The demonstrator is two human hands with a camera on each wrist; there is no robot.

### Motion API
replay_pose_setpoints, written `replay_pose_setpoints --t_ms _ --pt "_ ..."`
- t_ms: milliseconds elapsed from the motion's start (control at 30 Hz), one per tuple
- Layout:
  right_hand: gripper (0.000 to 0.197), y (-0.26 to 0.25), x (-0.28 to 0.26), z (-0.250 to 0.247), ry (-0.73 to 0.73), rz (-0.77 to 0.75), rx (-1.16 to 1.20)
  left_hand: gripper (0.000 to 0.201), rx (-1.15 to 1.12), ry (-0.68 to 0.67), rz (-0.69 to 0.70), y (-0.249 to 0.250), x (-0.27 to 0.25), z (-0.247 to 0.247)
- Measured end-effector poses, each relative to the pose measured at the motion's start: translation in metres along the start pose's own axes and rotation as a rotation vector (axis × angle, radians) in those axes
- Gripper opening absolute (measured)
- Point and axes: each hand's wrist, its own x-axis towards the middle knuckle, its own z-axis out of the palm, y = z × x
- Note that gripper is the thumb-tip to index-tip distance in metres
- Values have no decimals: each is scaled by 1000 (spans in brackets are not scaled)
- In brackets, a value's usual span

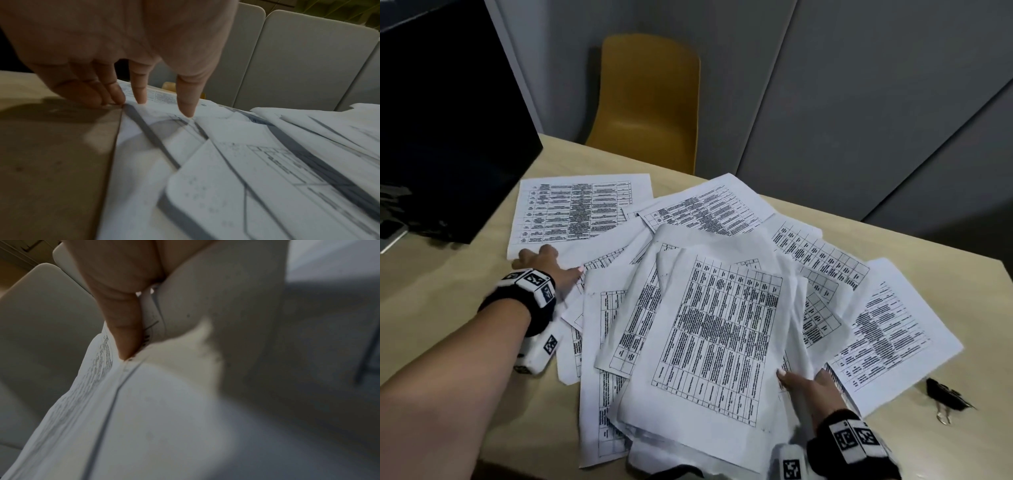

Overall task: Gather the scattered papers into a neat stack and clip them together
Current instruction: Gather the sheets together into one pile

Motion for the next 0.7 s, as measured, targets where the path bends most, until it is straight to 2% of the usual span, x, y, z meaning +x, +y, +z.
replay_pose_setpoints --t_ms 67,167,333,400,500,600,633,700 --pt "41 3 3 1 -6 25 10 56 2 1 5 1 3 0" --pt "59 3 4 2 -9 39 15 60 3 12 73 3 5 1" --pt "58 8 8 0 -30 56 22 53 37 -102 89 3 4 6" --pt "59 10 9 2 -27 69 38 61 79 -109 132 5 -2 11" --pt "58 9 5 5 1 103 73 80 98 -27 208 4 -6 10" --pt "75 11 5 7 20 61 24 93 145 -23 221 4 2 4" --pt "75 12 5 7 30 64 29 93 152 -39 206 5 4 4" --pt "55 11 4 8 40 38 34 90 168 -51 163 11 0 4"
